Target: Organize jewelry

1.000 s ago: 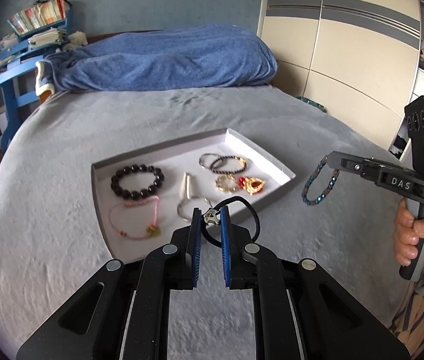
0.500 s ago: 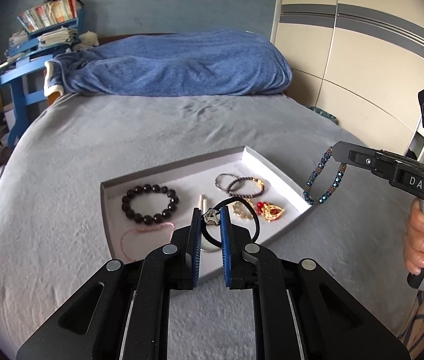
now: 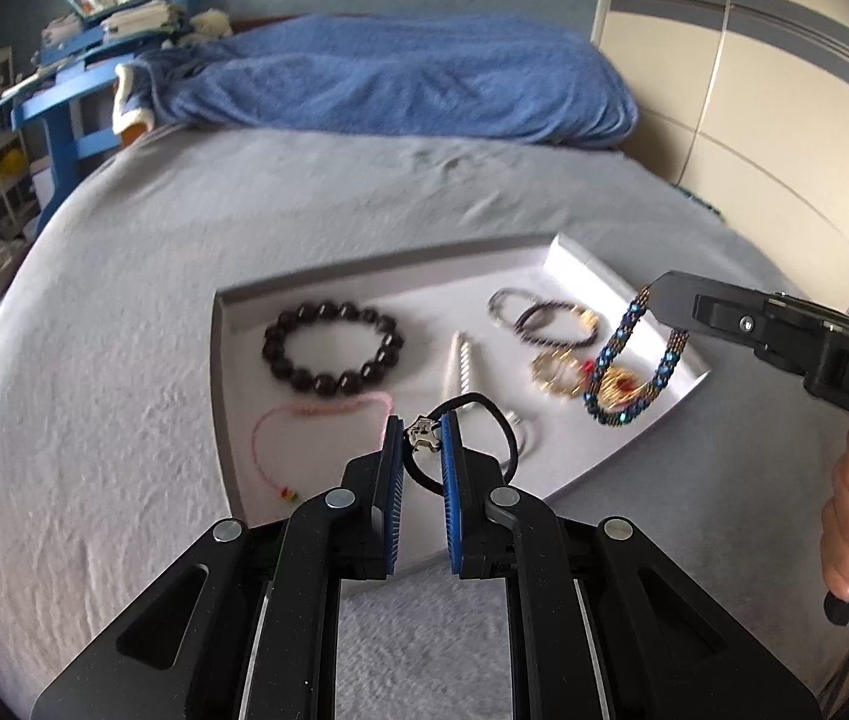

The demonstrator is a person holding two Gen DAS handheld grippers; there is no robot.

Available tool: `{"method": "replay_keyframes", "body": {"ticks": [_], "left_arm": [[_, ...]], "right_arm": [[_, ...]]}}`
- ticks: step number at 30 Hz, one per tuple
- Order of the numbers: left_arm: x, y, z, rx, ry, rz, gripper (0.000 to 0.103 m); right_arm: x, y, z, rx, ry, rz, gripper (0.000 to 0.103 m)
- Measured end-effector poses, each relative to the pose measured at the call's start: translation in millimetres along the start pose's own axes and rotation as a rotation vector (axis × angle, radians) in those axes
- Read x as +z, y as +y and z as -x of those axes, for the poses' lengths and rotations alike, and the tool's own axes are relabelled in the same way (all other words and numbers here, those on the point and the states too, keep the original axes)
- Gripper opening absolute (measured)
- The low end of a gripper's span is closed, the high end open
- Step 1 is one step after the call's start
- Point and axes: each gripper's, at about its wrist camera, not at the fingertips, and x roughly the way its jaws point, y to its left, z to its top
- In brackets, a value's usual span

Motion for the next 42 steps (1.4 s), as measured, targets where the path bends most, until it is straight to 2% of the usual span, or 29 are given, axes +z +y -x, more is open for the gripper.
{"method": "replay_keyframes", "body": {"ticks": [4, 13, 16, 17, 18, 19, 20, 21, 23, 26, 27, 28, 30, 32, 35, 42], "left_arm": [[-6.4, 5.4, -10.8, 0.017, 0.033, 0.008, 0.013], [-12.9, 2.1, -28.9, 0.022, 0.090, 0.003, 0.013], [-14.3, -1.3, -27.6, 0.038, 0.081, -0.009, 0.024], [-15.1, -3.2, -26.1, 0.046, 0.075, -0.020, 0.026], [-15.1, -4.3, -24.7, 0.047, 0.068, -0.024, 0.033], [-15.7, -5.5, -21.8, 0.052, 0.057, -0.026, 0.044], [-15.4, -6.0, -20.2, 0.057, 0.048, -0.027, 0.049], [-15.9, -7.1, -18.1, 0.060, 0.038, -0.031, 0.057], [-18.0, -11.4, -13.0, 0.077, 0.017, -0.046, 0.066], [-20.9, -17.3, -6.1, 0.109, -0.011, -0.062, 0.069], [-21.8, -18.4, -3.9, 0.120, -0.018, -0.061, 0.074], [-23.8, -19.6, 0.0, 0.128, -0.033, -0.054, 0.082], [-26.4, -20.1, 7.5, 0.124, -0.071, -0.039, 0.084], [-29.1, -20.2, 16.0, 0.114, -0.109, -0.011, 0.089], [-35.0, -21.5, 27.3, 0.117, -0.150, 0.021, 0.094], [-54.4, -24.8, 34.0, 0.117, -0.158, 0.045, 0.096]], "right_arm": [[-9.7, -2.7, -21.8, -0.001, 0.050, -0.010, 0.007], [-28.0, -22.3, -39.0, -0.103, 0.107, -0.014, 0.007], [-32.0, -21.8, -38.7, -0.141, 0.101, 0.016, 0.010], [-32.9, -21.5, -38.2, -0.148, 0.099, 0.026, 0.017], [-34.6, -20.5, -36.9, -0.159, 0.093, 0.039, 0.022], [-34.7, -20.7, -35.0, -0.162, 0.083, 0.043, 0.032], [-34.9, -20.7, -33.6, -0.160, 0.074, 0.043, 0.038], [-36.1, -20.2, -30.7, -0.158, 0.060, 0.042, 0.040], [-39.2, -19.0, -25.0, -0.161, 0.038, 0.046, 0.050], [-41.8, -17.3, -17.3, -0.169, 0.015, 0.057, 0.058], [-43.9, -17.7, -12.3, -0.175, -0.002, 0.056, 0.060], [-44.6, -17.5, -9.5, -0.177, -0.013, 0.054, 0.066], [-48.1, -19.9, -0.4, -0.185, -0.044, 0.041, 0.076], [-51.2, -21.9, 5.9, -0.197, -0.063, 0.027, 0.092], [-61.7, -27.7, 17.0, -0.206, -0.091, -0.006, 0.097], [-86.0, -29.1, 29.1, -0.236, -0.084, -0.021, 0.097]]}}
